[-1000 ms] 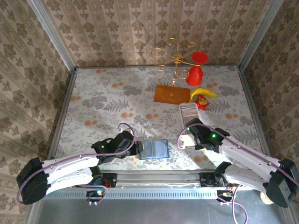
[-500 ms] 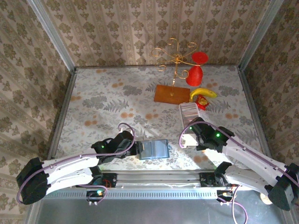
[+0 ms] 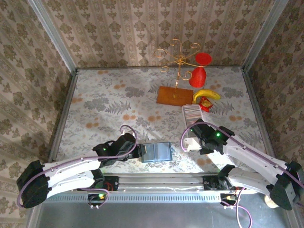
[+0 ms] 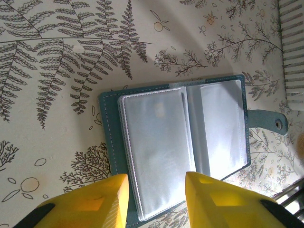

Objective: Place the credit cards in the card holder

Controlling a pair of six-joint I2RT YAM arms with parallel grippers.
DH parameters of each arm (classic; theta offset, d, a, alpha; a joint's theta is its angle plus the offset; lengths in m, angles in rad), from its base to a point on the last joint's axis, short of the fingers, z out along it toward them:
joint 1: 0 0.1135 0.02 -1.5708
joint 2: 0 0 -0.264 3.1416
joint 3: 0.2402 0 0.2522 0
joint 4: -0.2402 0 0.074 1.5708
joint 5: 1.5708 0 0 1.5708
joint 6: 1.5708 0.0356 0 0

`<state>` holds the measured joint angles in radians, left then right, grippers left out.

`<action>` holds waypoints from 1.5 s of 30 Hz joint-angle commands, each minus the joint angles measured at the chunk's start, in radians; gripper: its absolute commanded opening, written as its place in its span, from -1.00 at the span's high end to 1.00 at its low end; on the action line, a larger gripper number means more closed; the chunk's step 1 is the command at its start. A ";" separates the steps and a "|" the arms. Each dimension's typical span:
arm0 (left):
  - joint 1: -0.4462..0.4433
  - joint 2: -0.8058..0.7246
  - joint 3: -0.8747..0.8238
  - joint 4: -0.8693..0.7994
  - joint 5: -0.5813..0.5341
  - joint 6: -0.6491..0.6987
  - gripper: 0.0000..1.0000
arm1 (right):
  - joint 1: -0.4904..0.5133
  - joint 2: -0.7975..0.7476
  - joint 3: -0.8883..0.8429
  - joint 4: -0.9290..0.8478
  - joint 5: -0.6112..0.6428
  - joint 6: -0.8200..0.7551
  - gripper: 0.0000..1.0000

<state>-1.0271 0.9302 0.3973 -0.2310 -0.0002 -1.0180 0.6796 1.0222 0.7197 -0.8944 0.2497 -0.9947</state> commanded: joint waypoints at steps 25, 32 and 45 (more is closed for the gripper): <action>-0.010 -0.002 0.007 0.002 -0.015 -0.017 0.27 | 0.001 0.013 0.043 -0.041 -0.075 0.024 0.81; -0.009 -0.004 -0.002 0.008 -0.016 -0.024 0.27 | -0.001 -0.006 0.034 0.002 -0.128 0.066 0.73; -0.009 0.017 -0.005 0.022 -0.009 -0.024 0.28 | -0.006 0.033 0.018 0.054 -0.145 0.066 0.54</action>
<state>-1.0271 0.9497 0.3973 -0.2199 -0.0032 -1.0298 0.6777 1.0489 0.7448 -0.8558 0.1219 -0.9318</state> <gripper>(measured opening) 0.359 0.229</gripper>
